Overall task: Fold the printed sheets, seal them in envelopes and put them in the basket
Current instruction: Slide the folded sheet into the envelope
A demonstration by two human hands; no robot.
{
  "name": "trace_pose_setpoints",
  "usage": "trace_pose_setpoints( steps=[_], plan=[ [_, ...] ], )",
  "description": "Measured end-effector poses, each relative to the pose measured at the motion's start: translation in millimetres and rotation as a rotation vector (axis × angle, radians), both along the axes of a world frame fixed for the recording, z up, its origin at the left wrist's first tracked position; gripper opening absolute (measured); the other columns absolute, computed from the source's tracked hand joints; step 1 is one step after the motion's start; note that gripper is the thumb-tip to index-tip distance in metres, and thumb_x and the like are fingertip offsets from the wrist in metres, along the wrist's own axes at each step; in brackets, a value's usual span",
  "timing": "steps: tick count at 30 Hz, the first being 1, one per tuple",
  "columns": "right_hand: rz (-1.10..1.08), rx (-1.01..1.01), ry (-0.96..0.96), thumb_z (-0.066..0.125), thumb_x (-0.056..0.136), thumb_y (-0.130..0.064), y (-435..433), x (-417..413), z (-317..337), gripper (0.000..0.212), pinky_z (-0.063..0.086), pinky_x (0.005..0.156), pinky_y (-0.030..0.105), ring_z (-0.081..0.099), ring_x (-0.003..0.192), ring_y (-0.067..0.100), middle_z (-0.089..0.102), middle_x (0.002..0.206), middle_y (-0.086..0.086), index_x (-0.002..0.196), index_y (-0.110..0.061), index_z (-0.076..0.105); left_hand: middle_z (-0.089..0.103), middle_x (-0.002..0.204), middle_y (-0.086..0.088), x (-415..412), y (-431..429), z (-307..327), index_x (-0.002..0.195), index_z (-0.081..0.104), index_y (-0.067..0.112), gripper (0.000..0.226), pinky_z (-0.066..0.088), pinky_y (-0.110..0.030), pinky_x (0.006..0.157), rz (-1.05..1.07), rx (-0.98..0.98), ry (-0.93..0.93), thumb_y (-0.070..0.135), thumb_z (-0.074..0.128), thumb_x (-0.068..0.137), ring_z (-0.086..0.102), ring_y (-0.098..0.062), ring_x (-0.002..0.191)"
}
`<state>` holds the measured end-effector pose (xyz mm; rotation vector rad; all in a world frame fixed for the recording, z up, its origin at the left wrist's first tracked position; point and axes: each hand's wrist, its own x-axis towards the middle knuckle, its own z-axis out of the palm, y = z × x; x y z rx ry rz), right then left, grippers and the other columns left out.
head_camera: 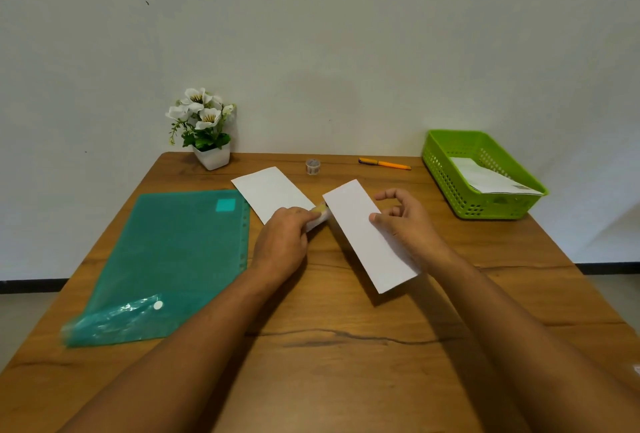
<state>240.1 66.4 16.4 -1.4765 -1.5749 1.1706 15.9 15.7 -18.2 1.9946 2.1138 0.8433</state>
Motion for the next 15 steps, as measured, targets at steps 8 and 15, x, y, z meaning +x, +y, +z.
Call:
trace_pose_setpoints(
  steps=[8,15],
  plan=[
    [0.043,0.047,-0.073,0.075,0.091,-0.018,-3.8,5.3,10.6,0.022,0.057,0.065,0.037,0.076,0.077,0.022,0.076,0.081,0.002,0.109,-0.028,0.067,0.060,0.143,0.000,8.4,7.3,2.1,0.149,0.051,0.028,0.050,0.048,-0.032,0.101,0.046,0.009,0.031,0.025,0.062,0.101,0.053,-0.018,0.129],
    [0.108,0.126,-0.207,0.076,0.089,-0.014,-6.3,-5.0,14.5,0.021,0.055,0.072,0.039,0.070,0.075,0.021,0.074,0.082,0.006,0.107,-0.024,0.069,0.060,0.144,0.002,10.3,7.0,1.6,0.149,0.052,0.029,0.049,0.049,-0.033,0.100,0.042,-0.012,0.049,0.029,0.063,0.101,0.054,-0.018,0.130]
  ],
)
